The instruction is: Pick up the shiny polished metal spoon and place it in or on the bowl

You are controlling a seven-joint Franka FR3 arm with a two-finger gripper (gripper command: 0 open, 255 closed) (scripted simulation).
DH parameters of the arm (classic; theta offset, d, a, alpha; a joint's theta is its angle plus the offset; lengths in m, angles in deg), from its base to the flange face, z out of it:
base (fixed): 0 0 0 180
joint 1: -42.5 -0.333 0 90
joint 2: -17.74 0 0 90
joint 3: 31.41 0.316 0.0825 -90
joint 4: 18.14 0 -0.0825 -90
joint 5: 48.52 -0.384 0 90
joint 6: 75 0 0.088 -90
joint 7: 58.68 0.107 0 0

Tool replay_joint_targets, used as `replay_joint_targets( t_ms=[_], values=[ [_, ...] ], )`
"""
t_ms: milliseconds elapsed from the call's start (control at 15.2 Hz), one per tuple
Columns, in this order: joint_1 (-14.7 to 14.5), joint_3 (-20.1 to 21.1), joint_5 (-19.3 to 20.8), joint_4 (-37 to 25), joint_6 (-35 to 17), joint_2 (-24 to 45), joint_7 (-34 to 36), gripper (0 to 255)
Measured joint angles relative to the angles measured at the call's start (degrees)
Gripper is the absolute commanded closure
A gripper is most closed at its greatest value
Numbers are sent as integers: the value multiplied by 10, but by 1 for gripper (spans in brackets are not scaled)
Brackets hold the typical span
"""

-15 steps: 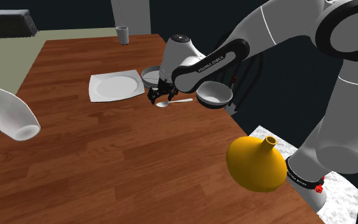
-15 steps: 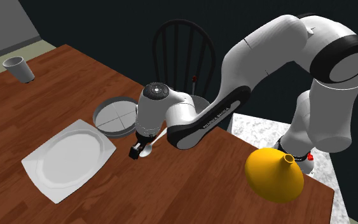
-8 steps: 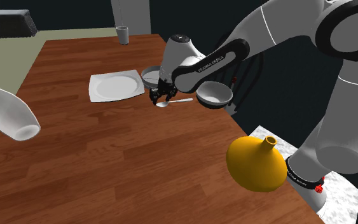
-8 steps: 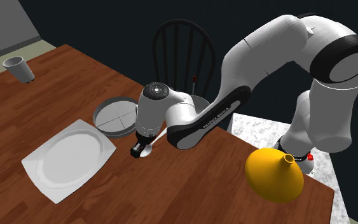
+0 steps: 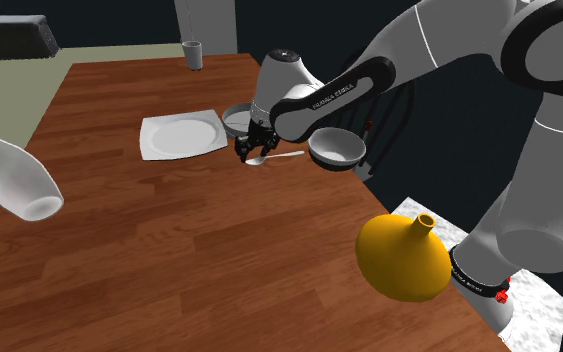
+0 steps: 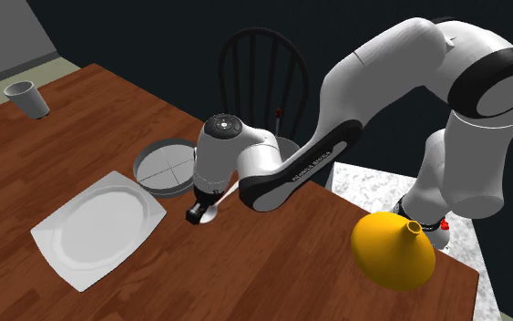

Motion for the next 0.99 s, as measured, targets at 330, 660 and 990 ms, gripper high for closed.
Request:
replay_joint_targets(
  t_ms=[330,660,990],
  values=[
    [2,4,-10,-11,32,-21,-6,255],
    [5,8,-19,-28,67,-41,-14,255],
    [7,10,-28,-44,100,-58,-20,255]
  ],
)
